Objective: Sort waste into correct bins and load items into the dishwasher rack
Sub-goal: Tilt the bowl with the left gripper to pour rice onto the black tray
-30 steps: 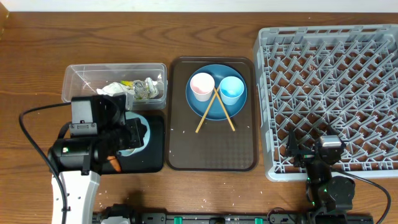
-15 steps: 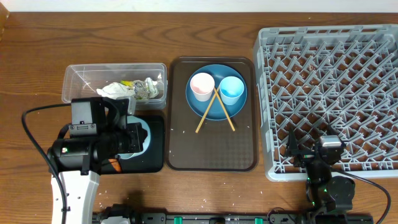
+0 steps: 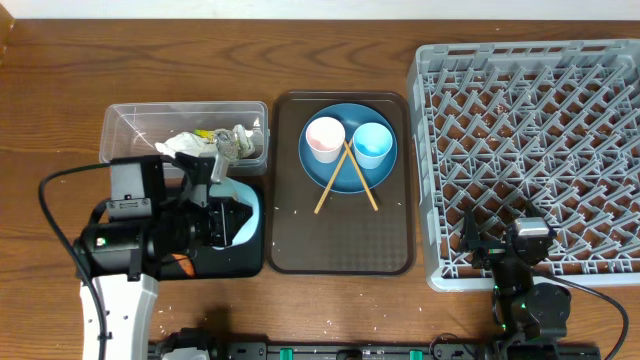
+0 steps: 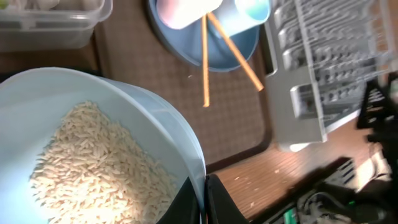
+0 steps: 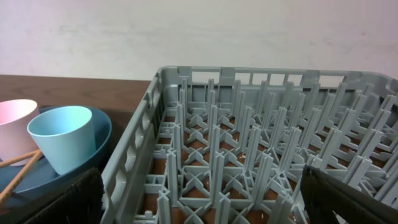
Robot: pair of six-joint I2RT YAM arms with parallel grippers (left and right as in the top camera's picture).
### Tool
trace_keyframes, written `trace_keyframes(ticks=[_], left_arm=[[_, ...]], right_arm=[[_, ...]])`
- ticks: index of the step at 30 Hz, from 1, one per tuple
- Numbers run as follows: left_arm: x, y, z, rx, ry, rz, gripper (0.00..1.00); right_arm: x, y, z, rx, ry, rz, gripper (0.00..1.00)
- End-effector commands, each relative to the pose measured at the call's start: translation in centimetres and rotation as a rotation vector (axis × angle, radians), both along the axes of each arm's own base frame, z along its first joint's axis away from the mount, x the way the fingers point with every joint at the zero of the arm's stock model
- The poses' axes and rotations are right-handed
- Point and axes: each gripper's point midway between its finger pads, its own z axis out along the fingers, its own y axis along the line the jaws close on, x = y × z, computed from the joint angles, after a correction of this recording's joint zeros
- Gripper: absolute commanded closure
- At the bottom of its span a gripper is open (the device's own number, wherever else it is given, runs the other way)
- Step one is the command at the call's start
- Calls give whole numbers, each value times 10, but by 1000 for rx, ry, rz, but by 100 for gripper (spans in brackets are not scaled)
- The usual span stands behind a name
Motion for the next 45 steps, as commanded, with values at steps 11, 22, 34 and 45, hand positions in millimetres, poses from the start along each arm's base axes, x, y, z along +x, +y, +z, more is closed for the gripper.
trace_keyframes(ticks=[11,22,34,45], left_arm=[[12,35,28,-190,-113,118,94],[14,64,19,-365,-115,215,94],[18,83,-4,-611,-83,309,94],[27,87,-2,-776,-64,328,88]], right_arm=[[0,-2,-1,-15,3,-7,1],[0,-2,-1,-15,3,-7,1],[0,-2,-1,-15,3,-7,1],[0,-2,-1,-15,3,-7,1]])
